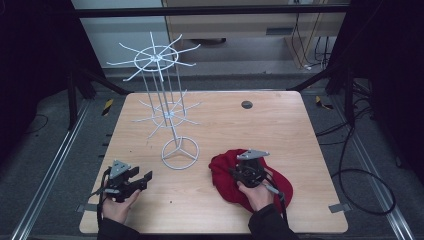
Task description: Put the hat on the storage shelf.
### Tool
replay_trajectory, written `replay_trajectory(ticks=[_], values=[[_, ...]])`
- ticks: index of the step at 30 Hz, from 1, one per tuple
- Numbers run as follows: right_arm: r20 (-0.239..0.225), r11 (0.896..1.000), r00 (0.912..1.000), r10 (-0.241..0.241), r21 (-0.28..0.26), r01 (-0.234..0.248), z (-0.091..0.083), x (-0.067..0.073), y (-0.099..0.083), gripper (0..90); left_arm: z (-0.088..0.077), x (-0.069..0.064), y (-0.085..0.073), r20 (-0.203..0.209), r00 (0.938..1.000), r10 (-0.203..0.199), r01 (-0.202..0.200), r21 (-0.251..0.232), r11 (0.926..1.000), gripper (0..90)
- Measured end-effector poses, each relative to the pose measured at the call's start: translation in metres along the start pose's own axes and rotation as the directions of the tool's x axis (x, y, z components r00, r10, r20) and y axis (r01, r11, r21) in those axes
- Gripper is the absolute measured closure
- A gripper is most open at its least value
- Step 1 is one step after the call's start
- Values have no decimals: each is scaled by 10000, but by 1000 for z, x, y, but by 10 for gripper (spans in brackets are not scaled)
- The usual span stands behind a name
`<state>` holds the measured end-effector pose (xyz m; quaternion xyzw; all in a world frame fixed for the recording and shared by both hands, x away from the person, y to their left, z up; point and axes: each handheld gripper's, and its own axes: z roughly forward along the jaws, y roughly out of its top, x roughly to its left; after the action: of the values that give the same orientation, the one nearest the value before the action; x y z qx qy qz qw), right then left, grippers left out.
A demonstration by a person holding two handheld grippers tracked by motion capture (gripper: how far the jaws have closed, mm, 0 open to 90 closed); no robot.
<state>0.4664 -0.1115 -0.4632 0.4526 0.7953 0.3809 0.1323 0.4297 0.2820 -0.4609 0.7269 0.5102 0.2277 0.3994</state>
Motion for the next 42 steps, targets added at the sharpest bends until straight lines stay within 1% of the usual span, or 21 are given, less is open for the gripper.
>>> replay_trajectory(ticks=[2,5,6,8,10,12,15,16,17,21,23,28,29,32,33,34,35,36,38,41,42], values=[[101,9999,9999,21,102,-22,-2,-3,1,864,0,1,-1,-49,10000,-34,34,-23,10000,432],[36,9998,9998,174,3,-174,-8,-8,1,870,2,1,-2,-1,9999,-109,109,41,9999,434],[-3,9996,9997,236,-127,-236,-12,-9,2,871,2,1,-2,18,10000,-86,86,36,10000,435],[-72,9989,9998,192,-423,-195,-19,-11,2,871,3,1,-2,-42,10000,-26,26,28,10000,435],[-168,9962,9999,-9,-876,-5,-28,-12,4,871,3,2,-3,-4,10000,-86,86,25,10000,436],[-214,9926,9995,-233,-1195,206,-36,-12,6,871,2,2,-3,-29,10000,-63,63,47,10000,436],[-316,9837,9988,-377,-1770,316,-51,-11,11,872,2,3,-3,0,9999,-108,108,30,9999,435],[-337,9777,9984,-462,-2064,382,-57,-11,12,872,2,3,-3,5,9999,-106,106,27,9999,434],[-387,9752,9980,-504,-2177,408,-61,-12,14,872,2,3,-3,17,9999,-117,117,23,9999,434],[-508,9582,9973,-527,-2839,361,-81,-13,20,873,2,2,-3,13,9999,-103,103,7,9999,433],[-552,9481,9974,-462,-3169,264,-90,-15,22,872,2,2,-3,47,9999,-142,142,-26,9999,432],[-687,9162,9973,-248,-4007,-48,-113,-21,30,874,2,2,-3,128,9997,-226,226,-18,9997,427],[-717,9122,9972,-213,-4097,-100,-116,-21,32,874,2,1,-3,141,9997,-190,190,-51,9998,427],[-707,8947,9973,-182,-4465,-153,-126,-22,37,875,2,0,-2,195,9996,-193,196,-151,9997,427],[-769,8872,9969,-138,-4609,-233,-129,-22,39,875,3,0,-2,186,9996,-194,197,-137,9997,427],[-830,8764,9964,-150,-4809,-269,-132,-22,42,875,3,0,-2,161,9997,-169,171,-96,9998,427],[-907,8680,9958,-118,-4954,-348,-135,-22,44,875,3,0,-2,150,9998,-162,163,-84,9998,427],[-984,8565,9951,-102,-5144,-420,-138,-22,47,875,3,1,-3,163,9997,-170,171,-94,9998,427],[-1008,8452,9949,-52,-5322,-495,-142,-22,50,875,2,1,-2,167,9997,-168,170,-141,9998,426],[-1028,8201,9947,19,-5691,-604,-149,-21,55,875,2,1,-3,167,9997,-195,197,-100,9998,426],[-1001,8097,9950,34,-5836,-615,-151,-20,56,875,2,1,-3,173,9997,-192,193,-75,9998,426]])
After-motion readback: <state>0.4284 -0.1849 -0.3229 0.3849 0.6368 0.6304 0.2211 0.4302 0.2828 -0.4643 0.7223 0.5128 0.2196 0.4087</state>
